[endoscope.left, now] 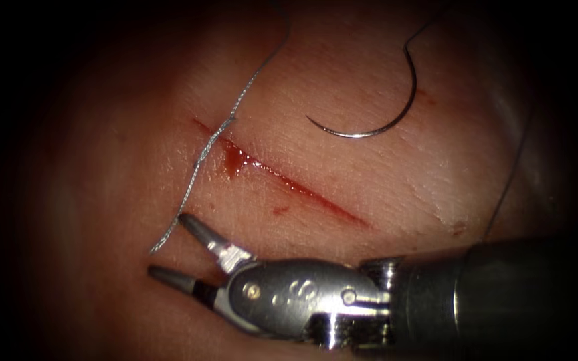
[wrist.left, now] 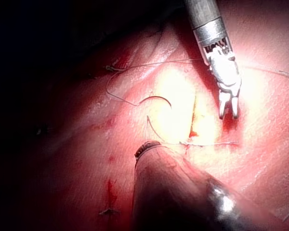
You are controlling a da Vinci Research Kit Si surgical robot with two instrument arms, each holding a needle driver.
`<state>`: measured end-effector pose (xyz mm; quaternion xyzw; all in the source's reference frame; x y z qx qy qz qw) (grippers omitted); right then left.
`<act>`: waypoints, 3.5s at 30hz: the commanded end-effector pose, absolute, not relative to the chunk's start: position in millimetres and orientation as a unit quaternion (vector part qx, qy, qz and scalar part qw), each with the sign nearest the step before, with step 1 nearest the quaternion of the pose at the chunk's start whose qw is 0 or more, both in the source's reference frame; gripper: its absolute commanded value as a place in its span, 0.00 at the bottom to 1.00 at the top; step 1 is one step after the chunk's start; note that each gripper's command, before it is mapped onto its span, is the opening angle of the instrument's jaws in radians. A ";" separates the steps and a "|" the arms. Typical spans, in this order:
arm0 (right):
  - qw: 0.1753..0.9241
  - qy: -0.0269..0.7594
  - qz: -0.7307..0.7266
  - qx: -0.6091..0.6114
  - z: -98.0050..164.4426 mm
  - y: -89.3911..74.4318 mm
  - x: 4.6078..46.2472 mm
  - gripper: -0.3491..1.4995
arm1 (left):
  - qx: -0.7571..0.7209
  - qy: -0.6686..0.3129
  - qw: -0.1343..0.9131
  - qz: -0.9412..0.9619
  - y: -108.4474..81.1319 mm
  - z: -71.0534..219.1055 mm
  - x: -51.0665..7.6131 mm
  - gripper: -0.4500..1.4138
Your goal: Wound Closure
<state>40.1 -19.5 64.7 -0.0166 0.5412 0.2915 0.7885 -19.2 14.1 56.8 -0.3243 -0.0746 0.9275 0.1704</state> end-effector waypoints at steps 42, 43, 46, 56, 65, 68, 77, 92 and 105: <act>0.656 0.713 0.228 0.096 74.4 -4.8 41.8 0.15 | -0.330 -0.103 0.170 0.923 -2.2 66.9 -20.4 0.00; 0.652 0.718 0.220 0.104 74.2 -4.9 41.8 0.14 | -0.329 -0.102 0.172 0.923 -2.1 67.4 -20.3 0.00; 0.643 0.728 0.203 0.123 73.8 -5.1 42.0 0.10 | -0.328 -0.101 0.174 0.923 -2.0 68.4 -20.2 0.00; 0.647 0.731 0.075 0.202 72.4 -6.8 43.1 0.05 | -0.328 -0.105 0.174 0.923 -1.9 70.6 -20.6 0.00; 0.682 0.694 -0.021 0.229 72.9 -6.6 43.6 0.11 | -0.331 -0.110 0.171 0.922 -2.0 69.9 -20.9 0.00; 0.686 0.681 -0.058 0.248 73.1 -7.1 43.6 0.15 | -0.332 -0.111 0.169 0.921 -1.8 69.7 -20.8 0.00; 0.687 0.654 -0.138 0.286 73.4 -10.4 44.4 0.31 | -0.334 -0.113 0.167 0.921 -1.4 69.7 -20.5 0.00; 0.737 0.550 -0.244 0.307 76.0 -14.9 45.1 0.77 | -0.336 -0.115 0.163 0.920 -1.8 69.4 -20.5 0.00; 0.815 0.456 -0.264 0.243 78.7 -13.2 45.2 0.58 | -0.337 -0.123 0.158 0.920 -2.9 68.3 -19.8 0.00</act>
